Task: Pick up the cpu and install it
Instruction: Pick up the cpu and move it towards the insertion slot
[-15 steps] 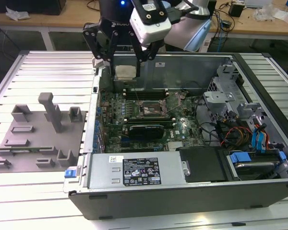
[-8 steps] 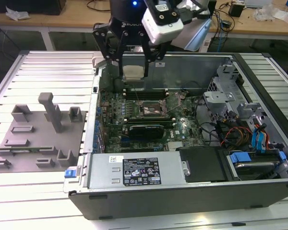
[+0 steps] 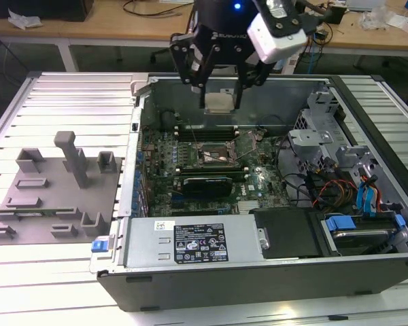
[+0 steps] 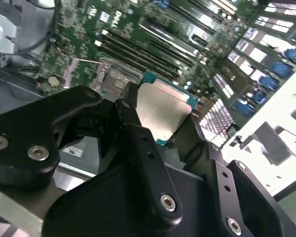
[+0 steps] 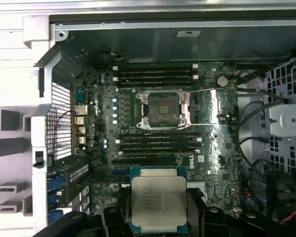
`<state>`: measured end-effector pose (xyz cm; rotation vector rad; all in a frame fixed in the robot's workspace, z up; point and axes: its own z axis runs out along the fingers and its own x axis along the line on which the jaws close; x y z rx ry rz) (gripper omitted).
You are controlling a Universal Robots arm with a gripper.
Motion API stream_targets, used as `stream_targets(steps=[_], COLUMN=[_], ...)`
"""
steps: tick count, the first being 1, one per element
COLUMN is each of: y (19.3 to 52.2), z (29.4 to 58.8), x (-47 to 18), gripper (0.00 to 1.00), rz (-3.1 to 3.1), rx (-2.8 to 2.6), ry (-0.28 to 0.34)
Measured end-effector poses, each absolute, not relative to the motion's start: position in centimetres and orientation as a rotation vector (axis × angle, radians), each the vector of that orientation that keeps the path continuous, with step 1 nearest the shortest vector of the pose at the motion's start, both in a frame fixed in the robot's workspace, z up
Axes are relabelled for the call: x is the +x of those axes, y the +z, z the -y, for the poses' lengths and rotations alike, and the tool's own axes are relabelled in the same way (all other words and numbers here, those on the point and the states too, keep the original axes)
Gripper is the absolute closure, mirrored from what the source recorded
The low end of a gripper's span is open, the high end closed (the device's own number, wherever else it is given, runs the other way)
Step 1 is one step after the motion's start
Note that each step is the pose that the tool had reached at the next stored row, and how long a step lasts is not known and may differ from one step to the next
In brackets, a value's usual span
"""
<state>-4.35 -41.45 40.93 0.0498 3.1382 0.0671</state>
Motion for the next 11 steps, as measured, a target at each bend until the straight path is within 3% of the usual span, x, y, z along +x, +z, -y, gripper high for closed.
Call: stream_targets(steps=[11], y=[40.3], z=[41.4], x=[-0.7], gripper=[0.45], rz=[-3.14], rx=[0.05], ry=[0.067])
